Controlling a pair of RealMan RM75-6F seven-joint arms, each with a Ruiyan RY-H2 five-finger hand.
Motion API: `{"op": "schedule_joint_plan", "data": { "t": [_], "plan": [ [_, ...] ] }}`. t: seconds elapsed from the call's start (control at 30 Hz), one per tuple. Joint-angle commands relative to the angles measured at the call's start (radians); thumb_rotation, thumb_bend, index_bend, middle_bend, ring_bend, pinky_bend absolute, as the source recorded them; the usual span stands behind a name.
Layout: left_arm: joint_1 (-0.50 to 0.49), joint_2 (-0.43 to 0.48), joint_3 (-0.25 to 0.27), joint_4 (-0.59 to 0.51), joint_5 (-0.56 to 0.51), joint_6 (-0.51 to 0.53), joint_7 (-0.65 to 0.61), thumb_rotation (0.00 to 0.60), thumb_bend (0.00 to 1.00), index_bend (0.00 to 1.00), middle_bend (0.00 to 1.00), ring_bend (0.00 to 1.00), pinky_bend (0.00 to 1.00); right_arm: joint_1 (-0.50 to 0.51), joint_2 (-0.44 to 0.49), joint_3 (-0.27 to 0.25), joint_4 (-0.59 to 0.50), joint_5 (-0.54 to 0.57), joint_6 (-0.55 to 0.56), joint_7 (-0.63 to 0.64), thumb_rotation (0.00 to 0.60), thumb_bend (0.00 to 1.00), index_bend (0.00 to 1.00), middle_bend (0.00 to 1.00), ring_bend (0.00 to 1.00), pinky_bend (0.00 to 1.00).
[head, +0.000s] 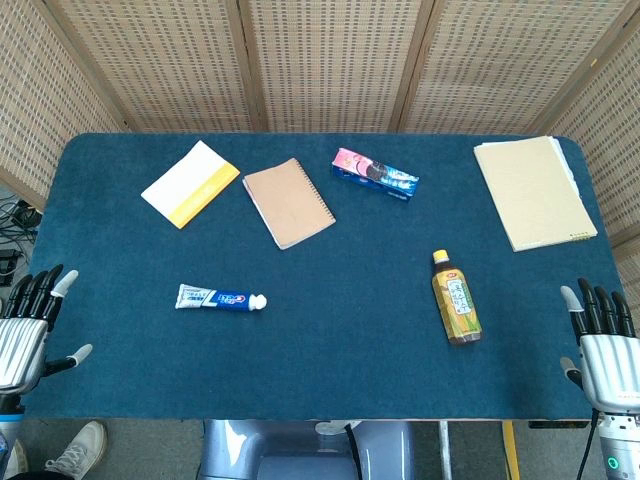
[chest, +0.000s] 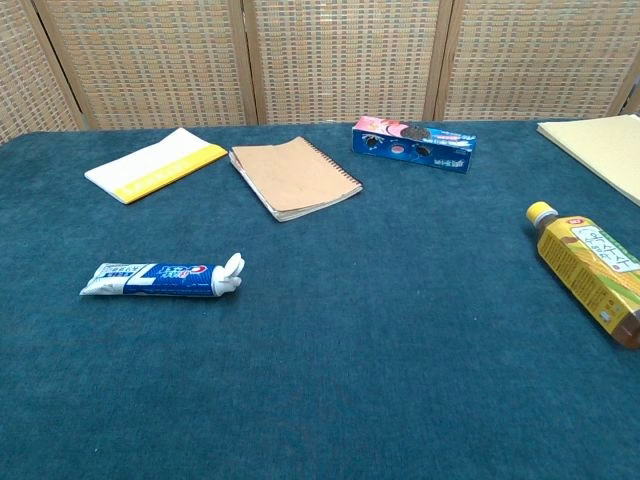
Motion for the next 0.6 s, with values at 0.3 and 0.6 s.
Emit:
{"op": "schedule_joint_plan", "data": {
  "t": [0.3,0.6],
  "plan": [
    [-0.052,-0.027,-0.012,0.041,-0.008,-0.08,-0.003,0.6,0.0,0.0,0.0,0.0,0.0,0.003,-0.002,0.001,0.0,0.012,-0.014,-0.011,0.6,0.0,0.0,0.0,0.0,0.0],
    [-0.308,-0.137,-0.081,0.209,-0.02,-0.409,-0.08,0.6,0.0,0.05,0.07,0.1,0.21,0.013,-0.01,0.014,0.01,0.049,-0.038,-0.025,0.6,0.0,0.0,0.0,0.0,0.0]
  ]
}}
